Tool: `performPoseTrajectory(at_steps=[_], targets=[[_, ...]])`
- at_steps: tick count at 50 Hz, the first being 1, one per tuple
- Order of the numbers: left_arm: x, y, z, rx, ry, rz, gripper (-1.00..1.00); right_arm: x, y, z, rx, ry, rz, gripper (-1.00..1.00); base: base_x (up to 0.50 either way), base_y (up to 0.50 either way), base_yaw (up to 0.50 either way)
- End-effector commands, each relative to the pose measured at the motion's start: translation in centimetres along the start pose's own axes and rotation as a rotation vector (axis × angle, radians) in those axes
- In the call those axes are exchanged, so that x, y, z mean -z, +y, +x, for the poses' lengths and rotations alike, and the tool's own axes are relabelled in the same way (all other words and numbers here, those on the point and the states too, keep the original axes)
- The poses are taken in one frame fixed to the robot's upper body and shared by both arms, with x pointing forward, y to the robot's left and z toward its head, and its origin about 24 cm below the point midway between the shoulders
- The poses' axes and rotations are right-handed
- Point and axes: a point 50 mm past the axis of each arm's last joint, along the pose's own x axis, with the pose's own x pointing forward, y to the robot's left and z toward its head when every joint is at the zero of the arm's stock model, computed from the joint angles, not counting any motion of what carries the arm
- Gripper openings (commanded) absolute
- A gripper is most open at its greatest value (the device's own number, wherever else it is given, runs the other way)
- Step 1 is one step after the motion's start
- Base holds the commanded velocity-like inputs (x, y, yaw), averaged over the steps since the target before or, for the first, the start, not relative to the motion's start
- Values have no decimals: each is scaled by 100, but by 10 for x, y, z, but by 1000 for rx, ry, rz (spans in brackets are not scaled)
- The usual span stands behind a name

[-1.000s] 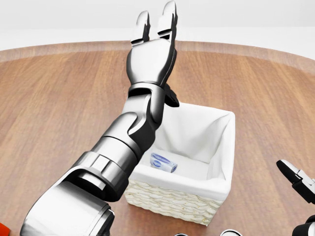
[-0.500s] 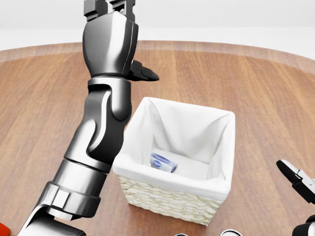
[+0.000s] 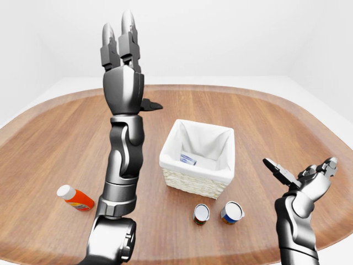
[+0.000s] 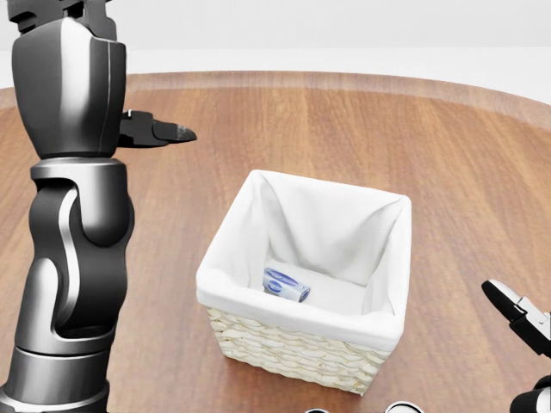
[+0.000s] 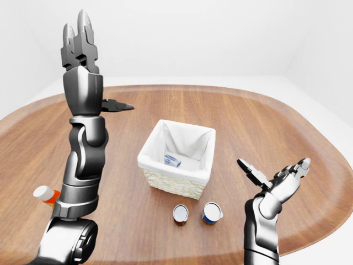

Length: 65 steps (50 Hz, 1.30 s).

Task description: Pick up the alphabet soup and the cream cheese box, and put them in the basket.

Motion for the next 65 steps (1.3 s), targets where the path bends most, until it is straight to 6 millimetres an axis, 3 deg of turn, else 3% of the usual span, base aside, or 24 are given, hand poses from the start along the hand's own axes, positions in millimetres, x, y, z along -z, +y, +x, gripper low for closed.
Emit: performPoseTrajectory(at_steps=[1,8,16,24,34,65], targets=[[20,30,-12,-30,18,41,100,1,1,0,-1,-6,-8,100,0,0,0],[27,40,-17,-14,24,55,100,2,2,1,-4,-9,-17,100,0,0,0],[19,79,-18,-92,-33,59,100,1,1,0,-5,-15,-16,100,0,0,0],[14,100,-27,-120,-68,91,100,-1,0,-1,-3,-14,-10,100,0,0,0],[29,118,-33,-163,-39,121,100,-1,0,-1,-2,-16,-6,100,0,0,0],[35,118,-40,-169,-19,101,100,-2,1,-1,-4,-19,-11,100,0,0,0]])
